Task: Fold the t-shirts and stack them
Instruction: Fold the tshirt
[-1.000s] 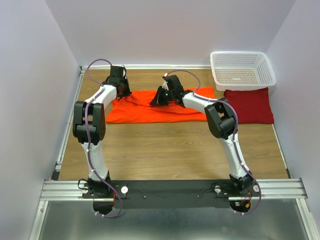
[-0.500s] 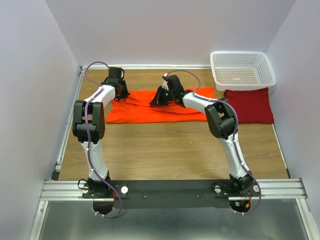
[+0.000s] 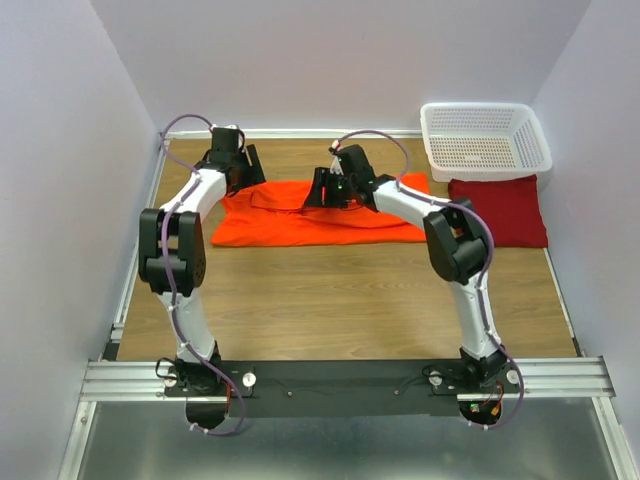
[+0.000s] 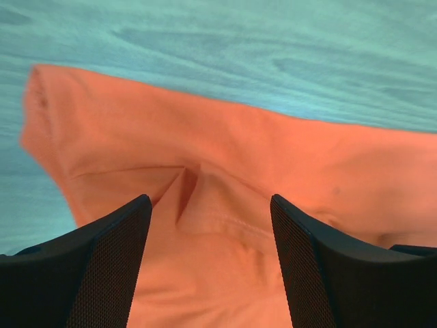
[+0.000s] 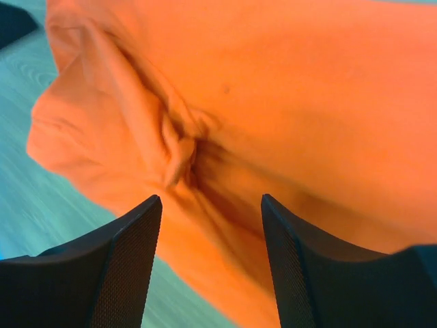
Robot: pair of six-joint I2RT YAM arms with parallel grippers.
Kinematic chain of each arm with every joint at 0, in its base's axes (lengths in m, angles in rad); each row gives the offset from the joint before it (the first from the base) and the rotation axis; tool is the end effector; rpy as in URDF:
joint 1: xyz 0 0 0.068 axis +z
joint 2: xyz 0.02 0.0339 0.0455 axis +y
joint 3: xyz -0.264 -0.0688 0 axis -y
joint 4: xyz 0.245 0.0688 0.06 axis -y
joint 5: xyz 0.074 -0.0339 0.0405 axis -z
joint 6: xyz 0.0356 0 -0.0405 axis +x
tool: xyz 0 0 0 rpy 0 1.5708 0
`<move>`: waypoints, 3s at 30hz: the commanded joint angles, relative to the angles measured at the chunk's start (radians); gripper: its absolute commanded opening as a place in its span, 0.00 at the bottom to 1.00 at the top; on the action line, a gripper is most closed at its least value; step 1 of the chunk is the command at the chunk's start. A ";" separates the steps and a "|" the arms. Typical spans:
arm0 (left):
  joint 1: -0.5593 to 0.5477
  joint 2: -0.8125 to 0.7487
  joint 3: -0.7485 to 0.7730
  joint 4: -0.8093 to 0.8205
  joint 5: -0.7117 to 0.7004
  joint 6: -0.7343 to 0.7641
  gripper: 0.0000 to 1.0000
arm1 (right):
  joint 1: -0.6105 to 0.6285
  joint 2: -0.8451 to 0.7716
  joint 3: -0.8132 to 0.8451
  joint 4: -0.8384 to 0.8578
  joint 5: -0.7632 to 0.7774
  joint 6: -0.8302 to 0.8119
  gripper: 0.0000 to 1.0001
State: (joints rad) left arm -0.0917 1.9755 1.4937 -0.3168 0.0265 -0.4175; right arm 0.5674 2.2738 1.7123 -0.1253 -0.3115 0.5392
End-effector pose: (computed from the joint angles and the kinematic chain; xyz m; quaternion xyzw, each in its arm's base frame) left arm 0.4434 -0.0417 0.2173 -0.1453 0.9149 -0.1067 0.3613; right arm 0.4271 0.2851 0.1668 -0.0789 0.8919 0.3414 0.2858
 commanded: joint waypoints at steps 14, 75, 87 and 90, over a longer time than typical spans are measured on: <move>-0.023 -0.353 -0.415 0.074 -0.114 -0.075 0.65 | -0.006 -0.338 -0.359 -0.151 0.127 -0.168 0.36; 0.168 -0.156 -0.448 0.099 -0.070 -0.135 0.61 | -0.696 -0.579 -0.921 -0.008 0.005 0.108 0.30; 0.124 -0.342 -0.380 0.002 -0.148 -0.178 0.75 | -0.411 -0.711 -0.698 -0.226 0.215 -0.125 0.54; 0.066 -0.395 -0.404 -0.008 -0.163 -0.199 0.75 | -0.334 -0.668 -0.652 -0.261 0.299 -0.174 0.54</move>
State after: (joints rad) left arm 0.0273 1.6505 1.1030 -0.2943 -0.0788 -0.5846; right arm 0.1696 1.5806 1.0149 -0.3008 -0.1455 0.4580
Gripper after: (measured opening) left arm 0.745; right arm 0.539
